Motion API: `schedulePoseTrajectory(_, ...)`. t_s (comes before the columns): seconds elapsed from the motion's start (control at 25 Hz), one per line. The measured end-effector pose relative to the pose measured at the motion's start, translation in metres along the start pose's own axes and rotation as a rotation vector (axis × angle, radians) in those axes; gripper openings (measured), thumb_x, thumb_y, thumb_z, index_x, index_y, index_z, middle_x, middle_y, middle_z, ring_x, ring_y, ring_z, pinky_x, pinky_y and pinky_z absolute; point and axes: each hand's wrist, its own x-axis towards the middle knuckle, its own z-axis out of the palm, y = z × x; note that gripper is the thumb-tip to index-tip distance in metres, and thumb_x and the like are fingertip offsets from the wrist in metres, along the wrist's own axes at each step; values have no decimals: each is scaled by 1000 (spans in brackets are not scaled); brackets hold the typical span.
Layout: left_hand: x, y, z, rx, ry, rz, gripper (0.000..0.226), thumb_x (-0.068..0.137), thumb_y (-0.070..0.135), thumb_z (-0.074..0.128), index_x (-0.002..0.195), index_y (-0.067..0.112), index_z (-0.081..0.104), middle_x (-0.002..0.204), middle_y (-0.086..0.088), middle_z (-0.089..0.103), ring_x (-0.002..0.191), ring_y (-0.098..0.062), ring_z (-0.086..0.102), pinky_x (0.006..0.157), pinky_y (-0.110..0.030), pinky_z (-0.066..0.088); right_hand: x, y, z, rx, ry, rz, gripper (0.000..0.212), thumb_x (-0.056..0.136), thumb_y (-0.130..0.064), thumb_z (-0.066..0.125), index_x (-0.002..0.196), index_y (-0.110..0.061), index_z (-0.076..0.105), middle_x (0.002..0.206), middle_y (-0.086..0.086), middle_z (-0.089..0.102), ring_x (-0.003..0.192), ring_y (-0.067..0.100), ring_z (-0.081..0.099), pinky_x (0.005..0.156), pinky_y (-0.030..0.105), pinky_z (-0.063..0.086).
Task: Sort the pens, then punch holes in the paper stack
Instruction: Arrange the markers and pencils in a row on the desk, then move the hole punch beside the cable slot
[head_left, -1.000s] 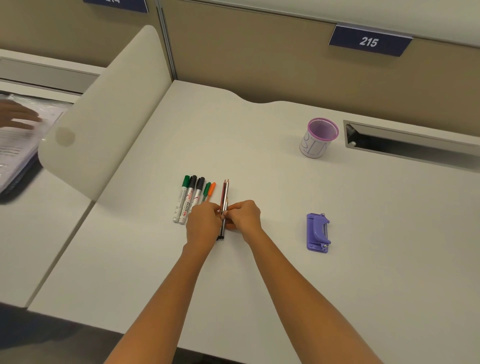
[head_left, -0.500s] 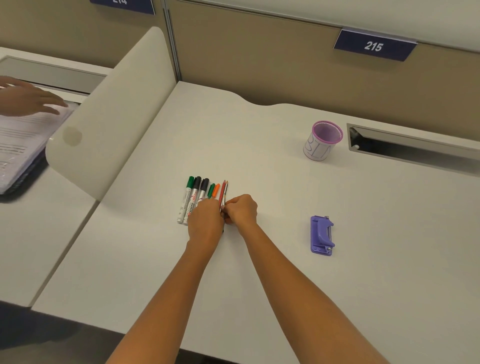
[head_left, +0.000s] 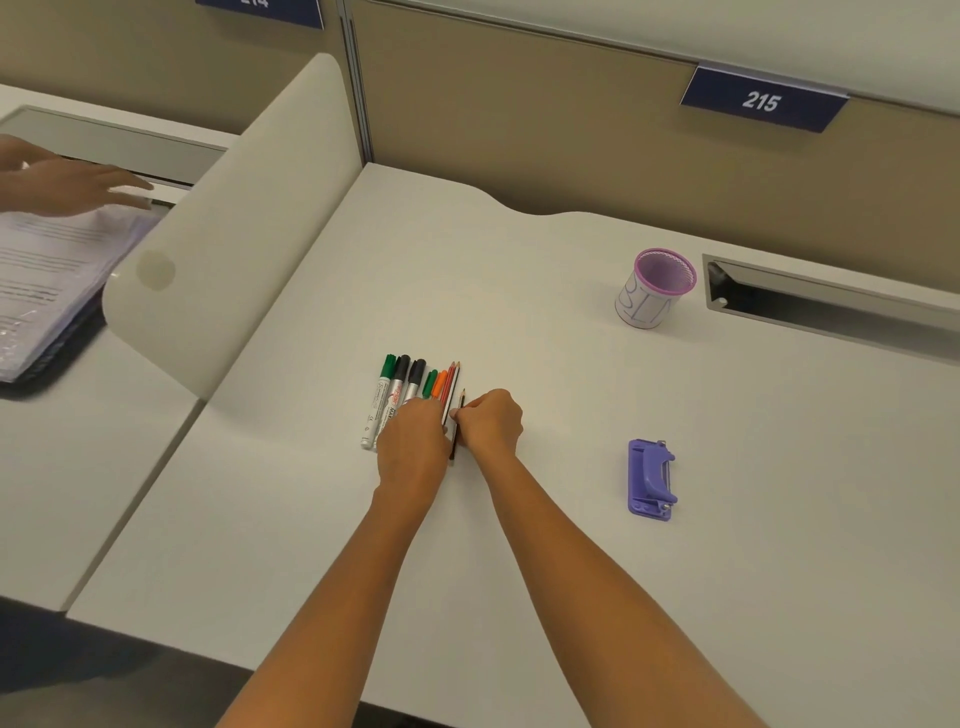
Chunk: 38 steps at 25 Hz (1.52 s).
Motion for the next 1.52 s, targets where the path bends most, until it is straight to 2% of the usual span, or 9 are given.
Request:
schedulePoseTrajectory(0.16,-1,-1,-1,-12,-10,-32,21,91,16,60,110,11,68,100,-10,70,85,-26,68,70,-32,54,1,-6,3,-32,-14,-17,22,85,-21,72,95,-2,71,92,11,72,81,26,69,54,26,42)
schedulePoseTrajectory(0.4,-4,0,-7,-6,-15,-45,25,93,14,57,117,12,64,107,-11,68,90,-27,67,75,-33,54,5,-6,8,-56,-19,-62,13,86,-10,66,92,-3,74,90,13,74,77,26,70,60,28,50)
schedulePoseTrajectory(0.6,-9,15,-10,-142,23,-3,30,93,23,59,120,11,63,112,-10,68,99,-25,66,83,-34,53,12,3,-30,19,16,-84,21,85,-5,63,103,-6,72,103,11,74,90,28,72,85,38,58)
schedulePoseTrajectory(0.8,-31,70,10,-422,-186,51,42,82,41,69,111,12,70,104,-3,73,91,-18,68,79,-25,50,30,32,-120,-162,134,-187,36,85,0,48,108,-15,72,106,8,72,85,24,66,73,27,50)
schedulePoseTrajectory(0.96,-58,125,47,-433,-366,42,50,75,50,73,107,11,70,100,-3,73,87,-18,68,73,-23,48,41,73,-173,-403,86,-136,35,86,0,50,106,-17,72,114,11,68,111,29,57,89,37,53)
schedulePoseTrajectory(1.08,-79,157,68,-410,-377,45,43,76,51,71,99,15,69,96,-1,70,81,-16,65,66,-22,45,38,97,-191,-470,33,-96,30,87,-1,52,98,-18,74,113,7,68,110,29,55,88,40,55)
schedulePoseTrajectory(1.2,-90,176,78,-341,-334,79,21,80,41,65,76,20,64,83,-3,64,66,-16,57,58,-27,45,35,111,-203,-444,-43,-112,39,82,3,45,98,-16,75,112,6,70,108,28,59,87,34,53)
schedulePoseTrajectory(1.32,-94,189,81,-320,-313,78,19,83,35,63,86,17,69,90,-3,65,71,-18,60,58,-27,46,36,122,-219,-388,-112,-142,39,82,4,46,104,-12,73,116,7,69,107,26,62,85,29,51)
schedulePoseTrajectory(1.52,-94,209,85,-497,-323,14,17,87,25,59,94,11,67,92,-12,66,75,-26,59,61,-29,43,42,147,-261,-249,-183,-134,31,88,-5,52,113,-13,68,118,11,66,110,25,61,82,26,46)
